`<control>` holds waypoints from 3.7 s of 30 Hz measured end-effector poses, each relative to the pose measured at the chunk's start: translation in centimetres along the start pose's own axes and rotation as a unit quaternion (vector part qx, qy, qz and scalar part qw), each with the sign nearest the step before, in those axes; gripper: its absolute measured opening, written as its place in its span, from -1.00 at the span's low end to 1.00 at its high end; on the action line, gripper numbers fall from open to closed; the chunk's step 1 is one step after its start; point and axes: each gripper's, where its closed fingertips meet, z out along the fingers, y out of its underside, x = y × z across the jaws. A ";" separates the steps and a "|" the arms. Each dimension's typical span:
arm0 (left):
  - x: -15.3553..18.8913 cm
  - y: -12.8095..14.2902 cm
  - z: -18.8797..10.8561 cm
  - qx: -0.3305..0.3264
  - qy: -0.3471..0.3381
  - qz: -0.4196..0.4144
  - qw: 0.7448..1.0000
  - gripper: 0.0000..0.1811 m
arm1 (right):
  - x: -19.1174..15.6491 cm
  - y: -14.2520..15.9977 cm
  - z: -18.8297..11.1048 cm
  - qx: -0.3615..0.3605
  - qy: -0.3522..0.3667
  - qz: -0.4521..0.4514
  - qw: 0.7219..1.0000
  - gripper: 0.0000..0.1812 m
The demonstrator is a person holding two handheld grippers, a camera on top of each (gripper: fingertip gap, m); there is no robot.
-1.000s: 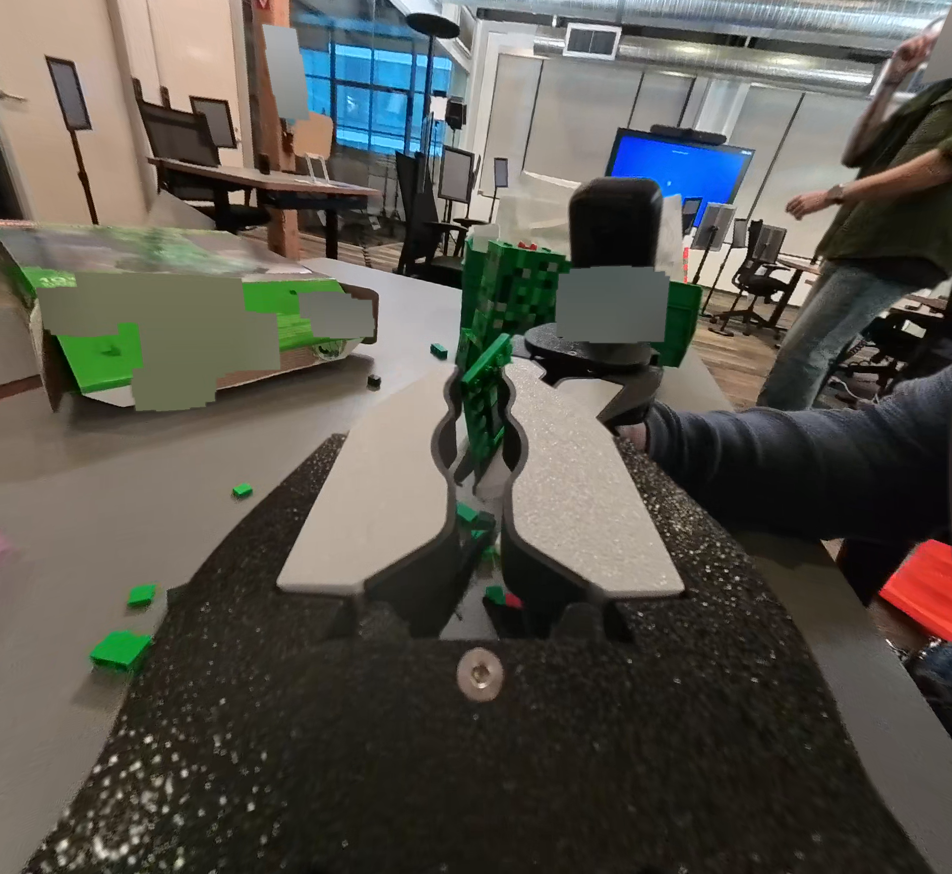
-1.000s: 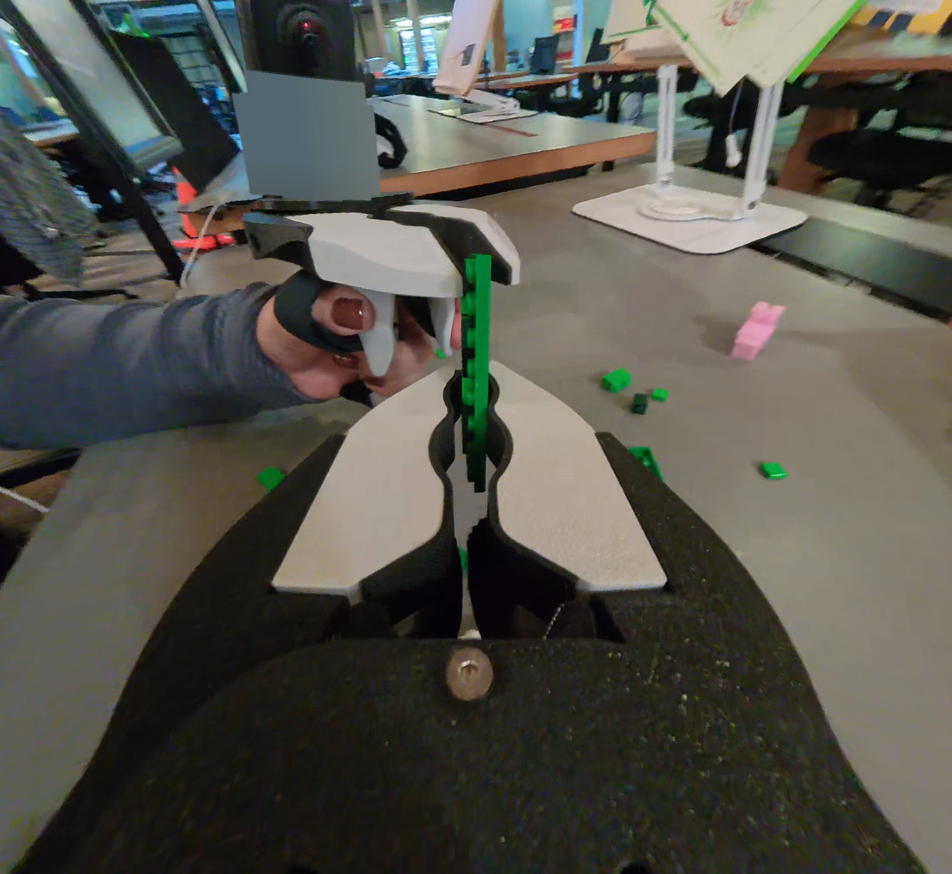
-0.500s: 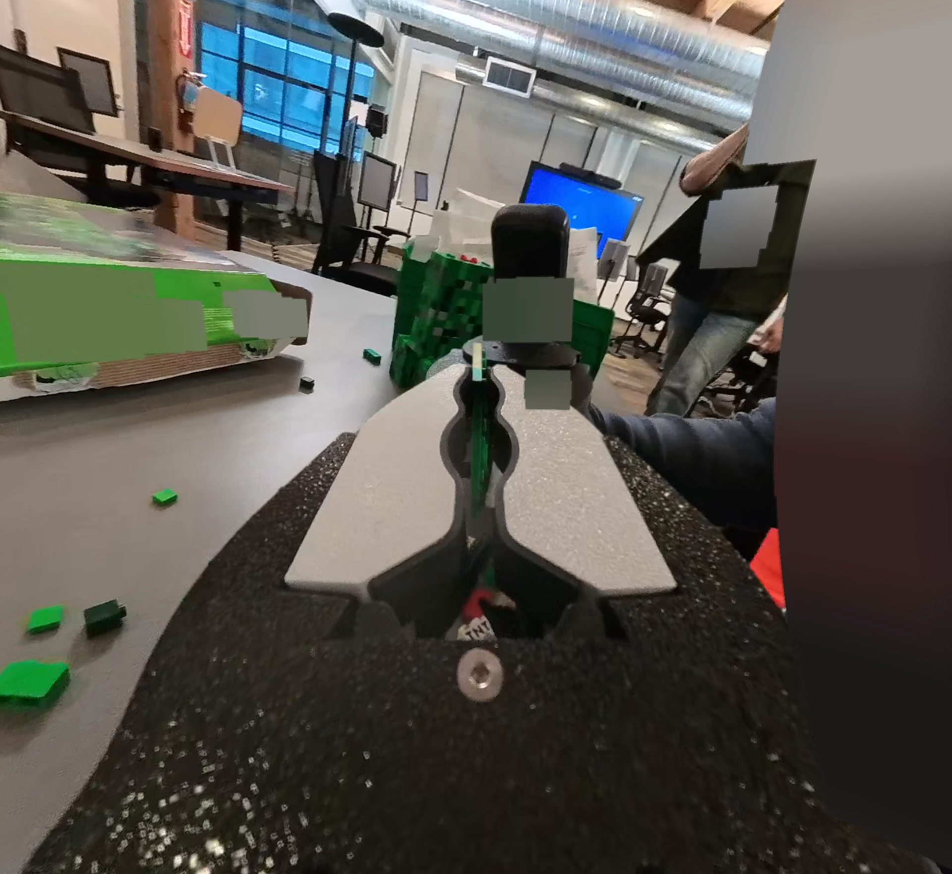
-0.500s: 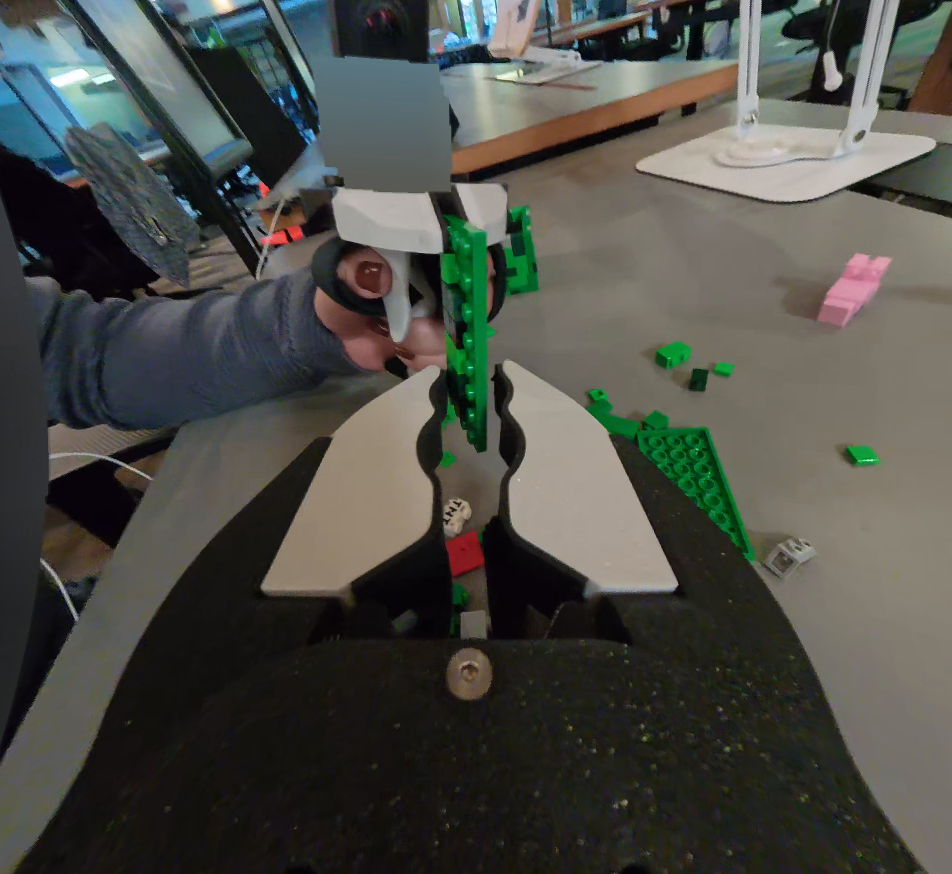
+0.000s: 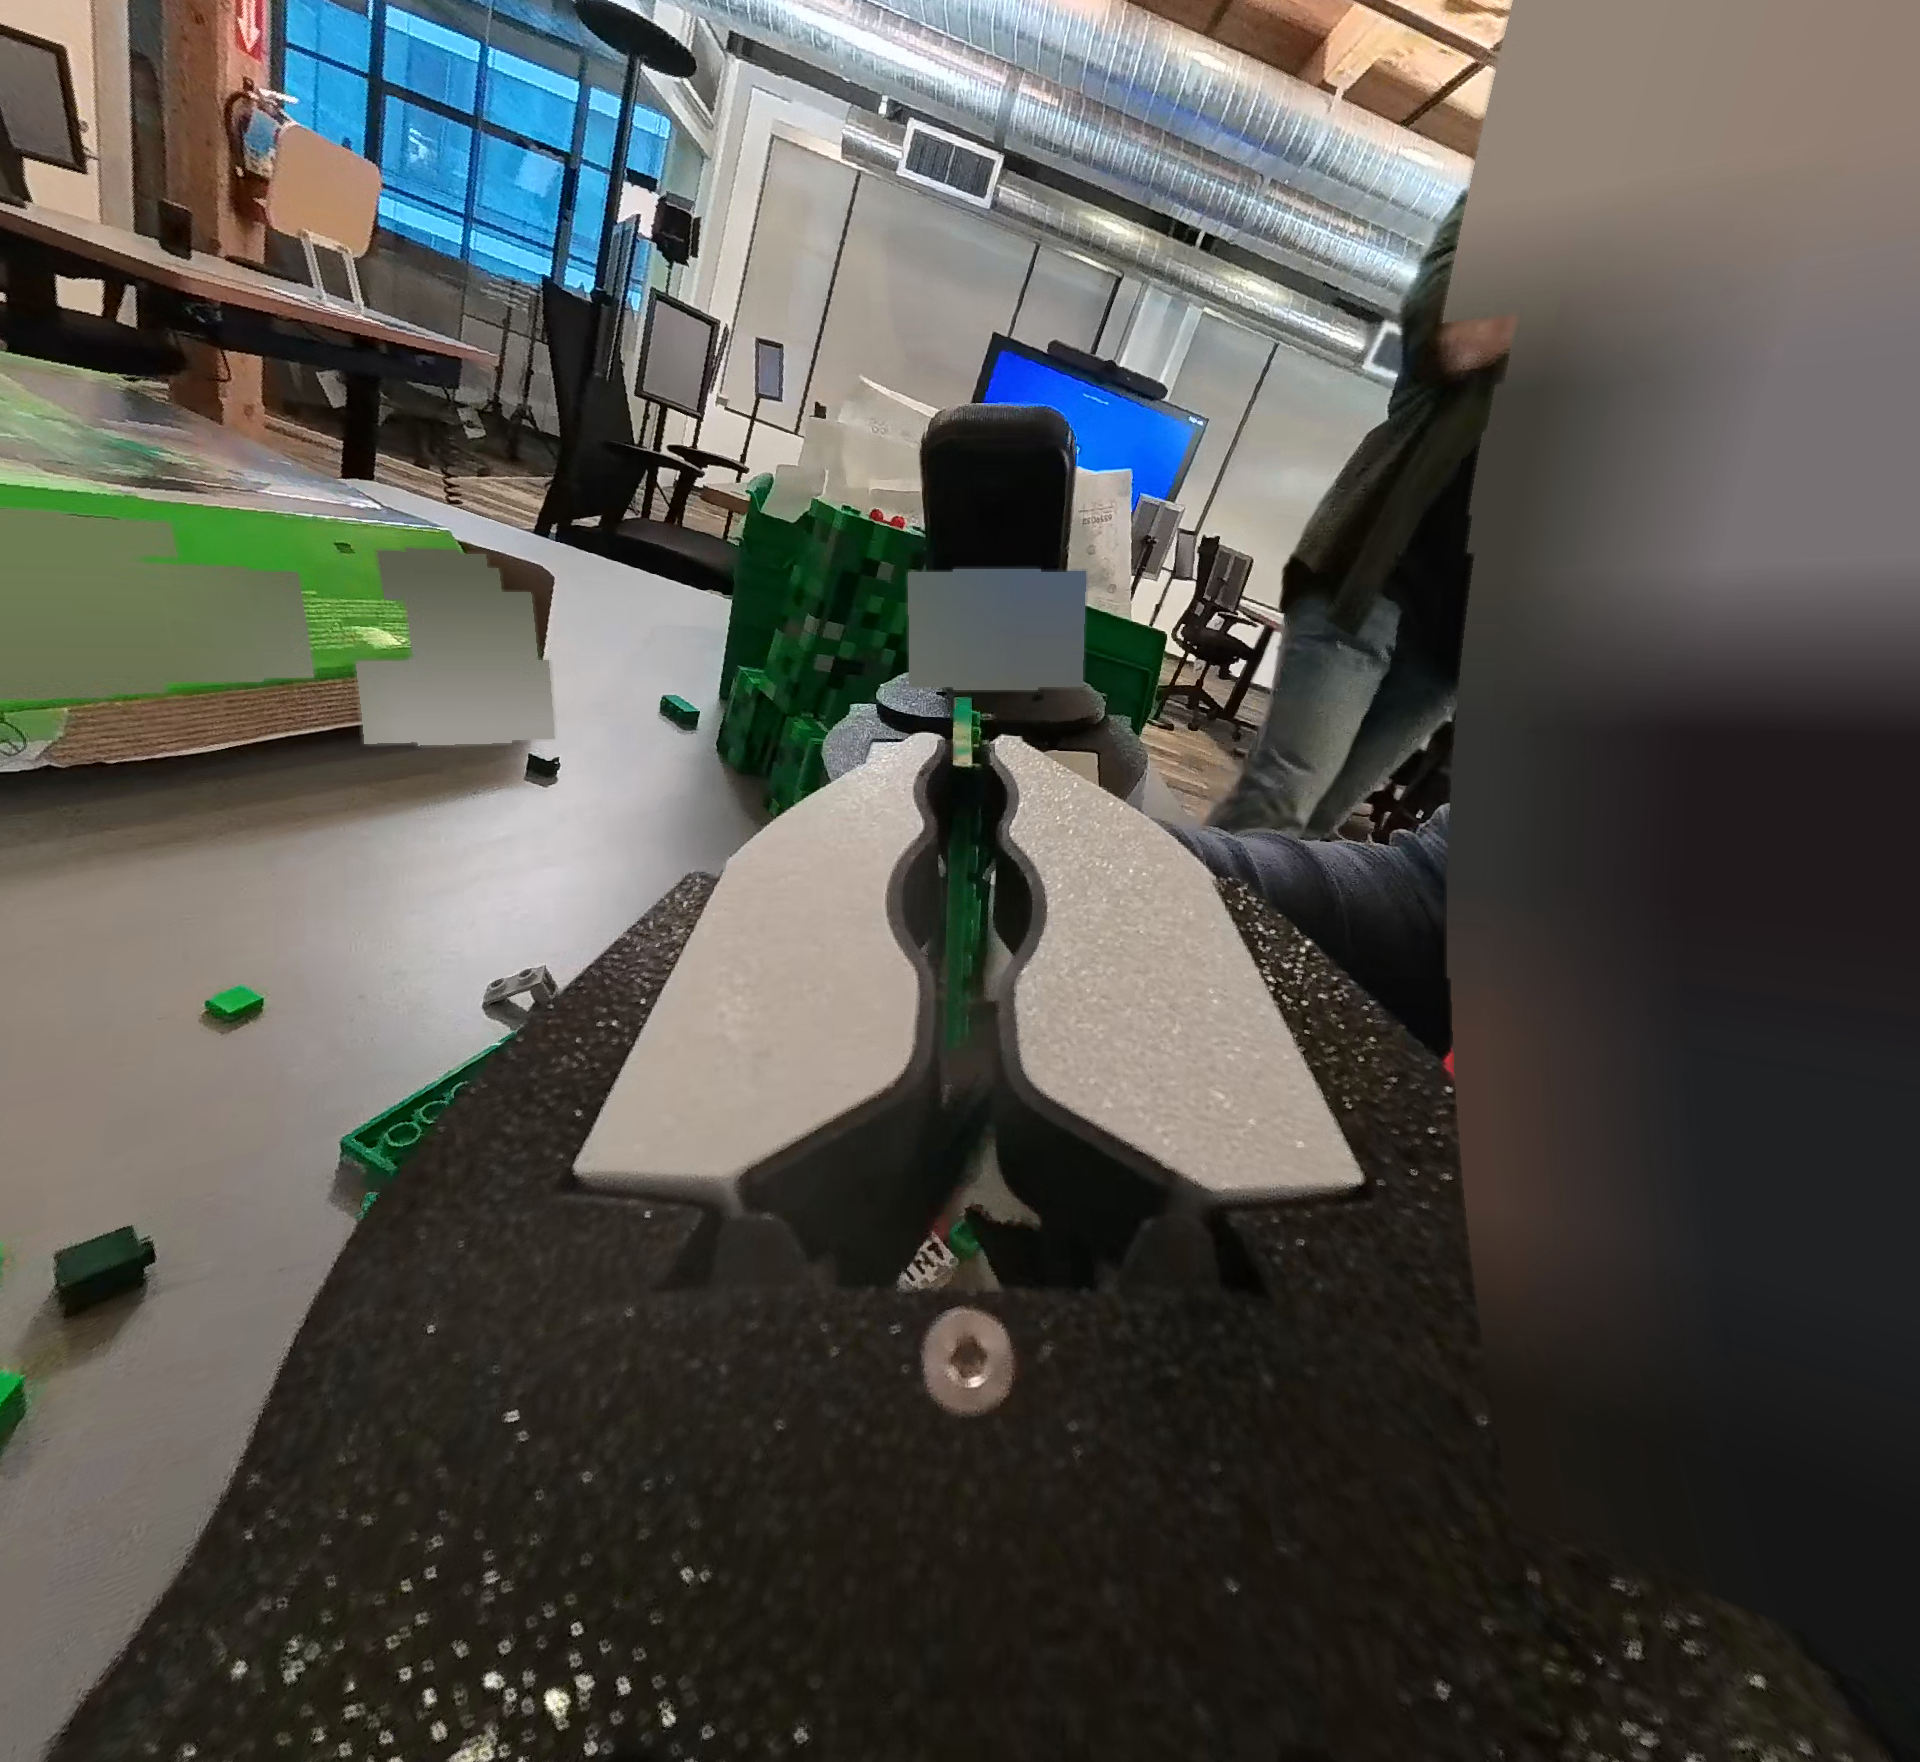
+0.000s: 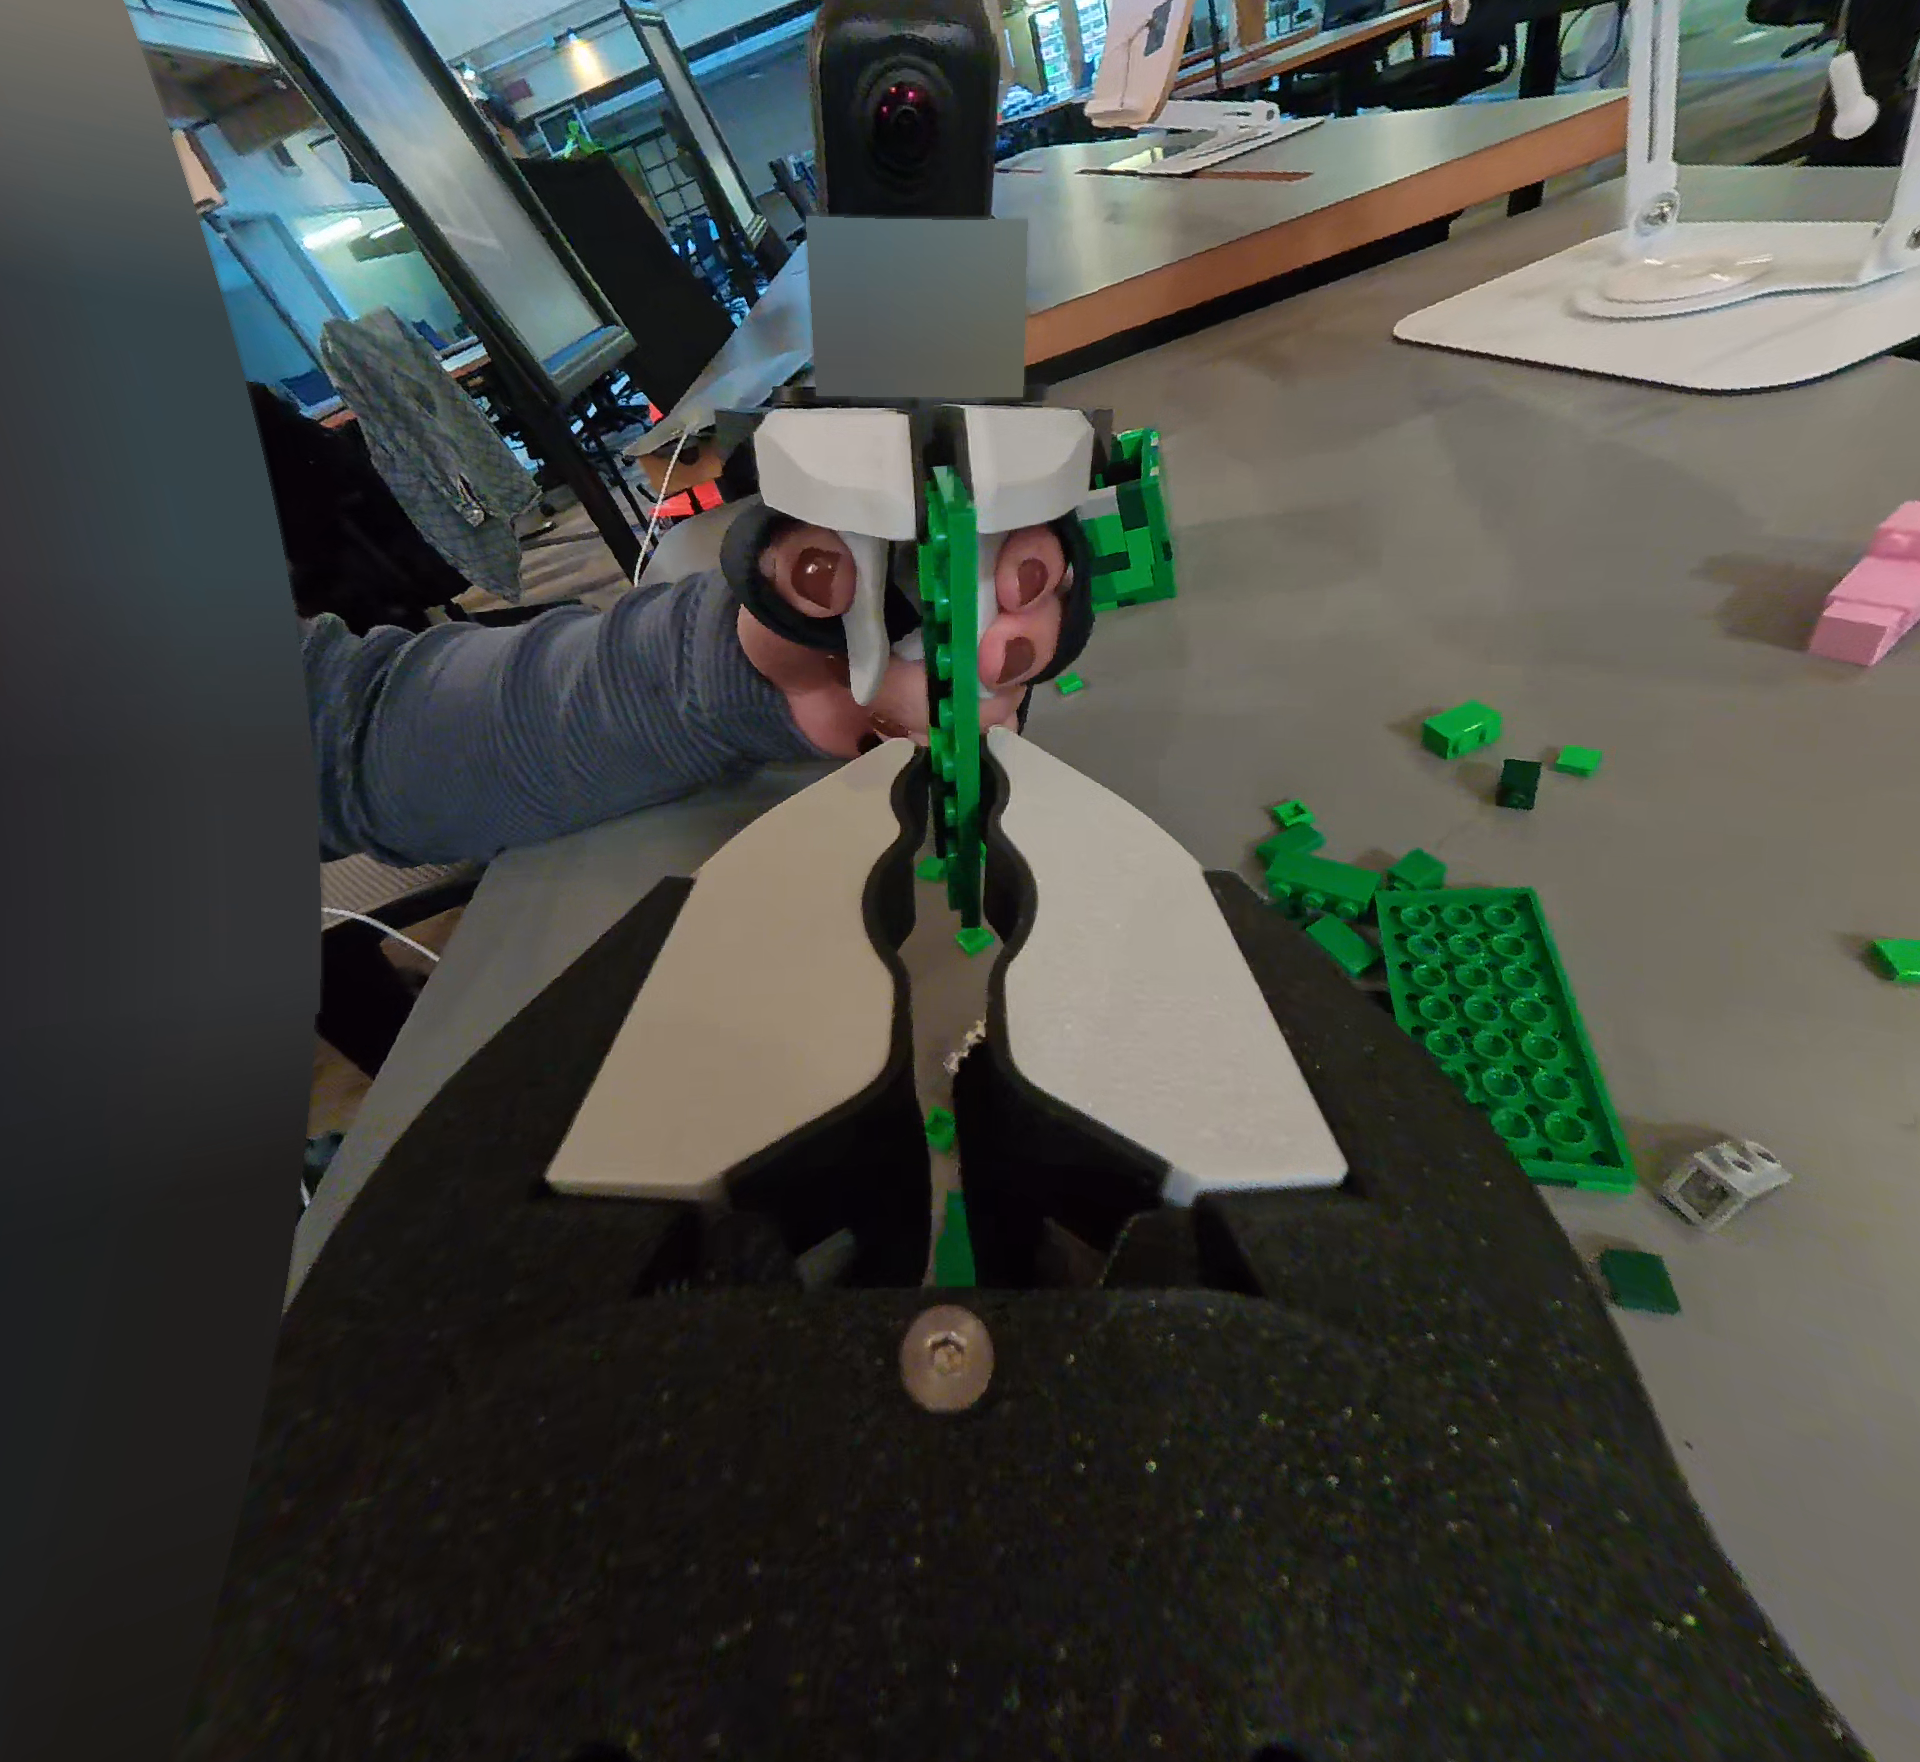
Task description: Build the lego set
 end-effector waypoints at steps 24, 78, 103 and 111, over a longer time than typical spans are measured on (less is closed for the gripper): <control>-2.6 -0.2 0.6 -0.020 -0.236 0.202 0.950 -0.77 | 4.5 -0.8 -1.1 0.010 0.243 -0.121 0.962 -0.93; -1.9 -0.6 0.7 0.024 -0.287 0.223 0.931 -0.83 | 4.1 -2.5 -1.6 0.005 0.365 -0.280 0.888 -0.94; -1.2 -0.6 1.3 0.039 -0.204 0.140 0.968 -0.84 | 3.2 -2.9 -1.9 -0.001 0.348 -0.361 0.865 -0.91; -1.1 -0.6 1.1 0.008 -0.238 0.186 0.953 -0.84 | 3.4 -3.0 -2.2 -0.014 0.365 -0.380 0.850 -0.92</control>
